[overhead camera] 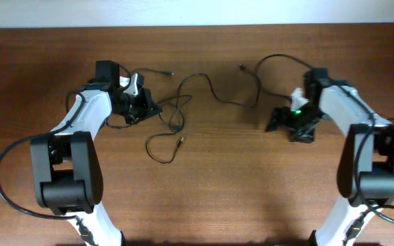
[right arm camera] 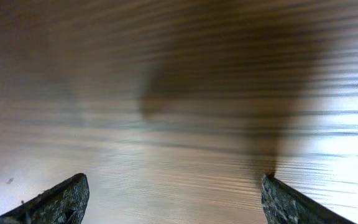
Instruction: Untangle cables
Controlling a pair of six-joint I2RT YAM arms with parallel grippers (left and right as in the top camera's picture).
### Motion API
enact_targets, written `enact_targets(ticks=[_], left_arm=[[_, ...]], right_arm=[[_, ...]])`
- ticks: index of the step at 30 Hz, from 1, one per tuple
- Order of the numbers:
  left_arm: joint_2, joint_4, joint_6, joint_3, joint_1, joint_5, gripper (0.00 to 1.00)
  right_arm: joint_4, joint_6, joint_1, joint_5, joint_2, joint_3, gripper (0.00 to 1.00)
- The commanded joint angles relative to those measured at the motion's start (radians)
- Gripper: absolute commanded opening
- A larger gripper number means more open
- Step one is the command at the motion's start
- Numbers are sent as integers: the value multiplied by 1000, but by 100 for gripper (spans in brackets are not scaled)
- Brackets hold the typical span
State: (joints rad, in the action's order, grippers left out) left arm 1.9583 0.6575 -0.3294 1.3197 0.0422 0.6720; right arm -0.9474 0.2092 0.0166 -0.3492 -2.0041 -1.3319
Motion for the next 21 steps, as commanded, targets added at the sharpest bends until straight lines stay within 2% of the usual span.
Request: enact_targets(ticks=[1,3,5,7,8,9,11,14,15,17,18,21], left_arm=[[11,-2,0,-3,4,-8,0],[11,-2,0,-3,4,-7,0],[11,-2,0,-3,4,-8,0],[11,-2,0,-3,4,-7,1],[11,-2,0,-3,4,-7,1],[11,-2,0,-3,4,-7,1],[11,-2,0,-3,4,-7,1],[11,-2,-1,-3,4,-7,1],[11,-1,-31,-3,4,-5,3],[11,-2,-38,-3,2,8,0],[11,-2,-37,-3,1,20,0],[11,-2,-37,-3,0,19,0]], right_arm=[[22,5,-131,-44,-2,10,89],[68,8,-233,-89,-2,10,90],[125,8,-295,-216,-2,10,90],[291,8,-354,-511,-2,10,90],[383,31,-370,-606,-2,10,90],[442,91,-378,-620,-2,10,90],[580,235,-397,-598,-2,10,90],[712,434,-438,-451,-2,10,88],[737,493,-459,-368,-2,10,83],[755,541,-490,-242,-2,10,74],[761,578,-512,-154,-2,10,66],[797,620,-565,-14,-2,10,62]])
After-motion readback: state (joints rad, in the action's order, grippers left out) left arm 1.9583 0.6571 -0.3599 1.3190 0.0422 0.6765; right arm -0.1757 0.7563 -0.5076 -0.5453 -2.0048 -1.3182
